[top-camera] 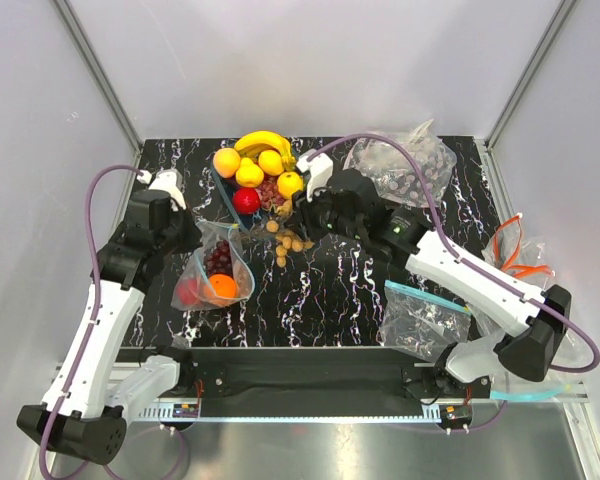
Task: Place the food in the zip-top bag and seal the zipper
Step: Place the fake fruit in the zipper food storage bag.
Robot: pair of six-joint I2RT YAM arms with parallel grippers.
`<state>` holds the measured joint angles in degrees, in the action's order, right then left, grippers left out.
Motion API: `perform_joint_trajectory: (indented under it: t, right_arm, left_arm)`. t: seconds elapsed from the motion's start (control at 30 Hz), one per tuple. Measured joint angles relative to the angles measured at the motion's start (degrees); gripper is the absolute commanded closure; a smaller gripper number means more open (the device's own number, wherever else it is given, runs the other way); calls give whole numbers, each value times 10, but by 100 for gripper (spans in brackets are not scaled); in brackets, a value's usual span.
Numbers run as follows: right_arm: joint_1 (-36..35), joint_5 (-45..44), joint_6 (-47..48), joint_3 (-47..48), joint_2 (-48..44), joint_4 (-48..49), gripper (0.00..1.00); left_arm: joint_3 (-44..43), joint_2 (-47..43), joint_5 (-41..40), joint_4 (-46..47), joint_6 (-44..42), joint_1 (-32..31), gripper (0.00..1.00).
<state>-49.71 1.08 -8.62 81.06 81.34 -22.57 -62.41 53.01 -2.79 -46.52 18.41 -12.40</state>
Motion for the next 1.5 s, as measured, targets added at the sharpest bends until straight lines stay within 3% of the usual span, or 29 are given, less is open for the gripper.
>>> perform_joint_trajectory:
  t: [0.53,0.93,1.5]
  right_arm:
    - [-119,-80,51,6,1,-26,100]
    - [-197,-240,123,109,98,-63,100]
    - [-316,-347,224,150,163,-38,100]
  left_arm:
    - [-29,12,27,-38,11,-14,93]
    - [-33,15,33,-46,14,-22,92]
    - [-32,23,46,-44,16,-22,92]
